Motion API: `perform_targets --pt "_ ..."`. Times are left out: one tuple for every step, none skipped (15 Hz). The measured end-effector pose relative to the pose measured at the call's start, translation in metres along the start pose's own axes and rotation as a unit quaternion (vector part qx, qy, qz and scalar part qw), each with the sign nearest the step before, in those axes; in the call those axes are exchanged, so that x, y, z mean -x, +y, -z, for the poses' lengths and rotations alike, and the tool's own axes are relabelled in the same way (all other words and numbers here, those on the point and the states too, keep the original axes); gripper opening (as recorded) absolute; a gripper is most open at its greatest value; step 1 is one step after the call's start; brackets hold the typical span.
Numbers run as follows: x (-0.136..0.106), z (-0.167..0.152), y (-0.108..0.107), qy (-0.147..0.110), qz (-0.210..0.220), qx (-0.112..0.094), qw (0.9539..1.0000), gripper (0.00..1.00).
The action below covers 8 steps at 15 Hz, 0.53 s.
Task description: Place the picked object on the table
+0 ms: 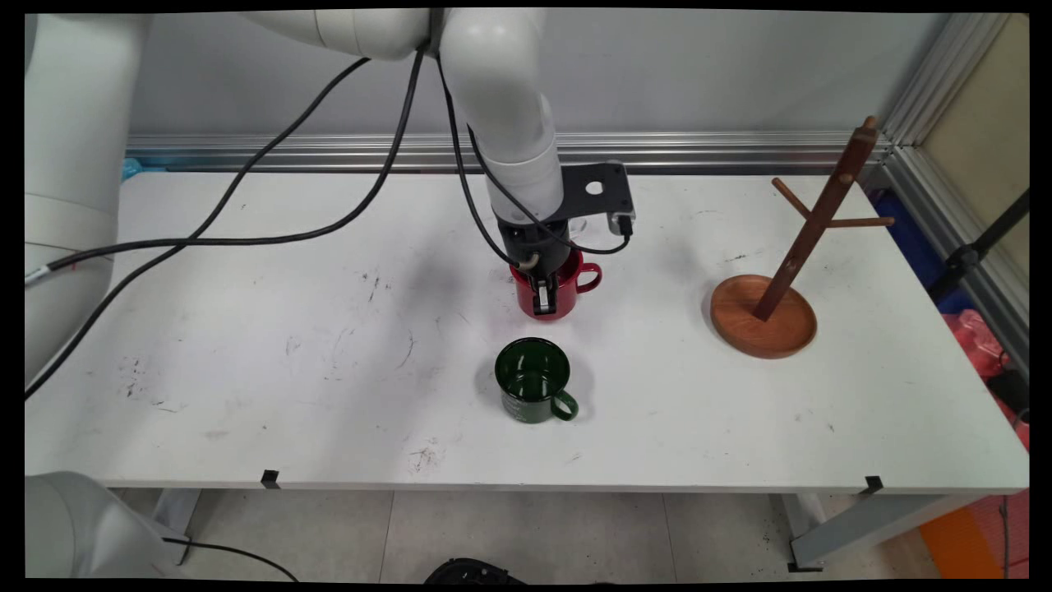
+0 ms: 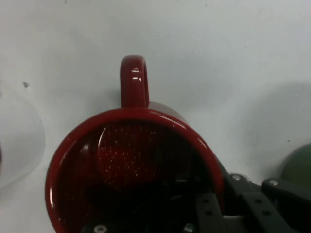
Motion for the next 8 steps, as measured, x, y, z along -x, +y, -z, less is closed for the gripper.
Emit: perform_targets --pt "-0.0003 -0.0017 0.0 -0.002 0.001 0.0 1.0 0.0" --pt "-0.0006 -0.0034 -0.0001 -0.003 0.002 0.001 1.0 0.0" --pt "-0.0006 -0.005 -0.0002 -0.005 0.004 0.001 1.0 0.0" --pt "-0.0007 -0.0063 -0.0002 -0.007 0.005 0.002 1.0 0.0" --pt "-0.0006 -0.0078 -0.0002 -0.008 0.006 0.002 0.9999 0.0" --pt "-0.0005 -0.0091 -0.0001 -0.01 0.008 0.003 0.9999 0.0" --pt "-0.0005 -0.0103 0.0 -0.011 0.01 0.005 0.9999 0.0" --pt "-0.0005 -0.0113 0.0002 -0.012 0.011 0.006 0.9998 0.0"
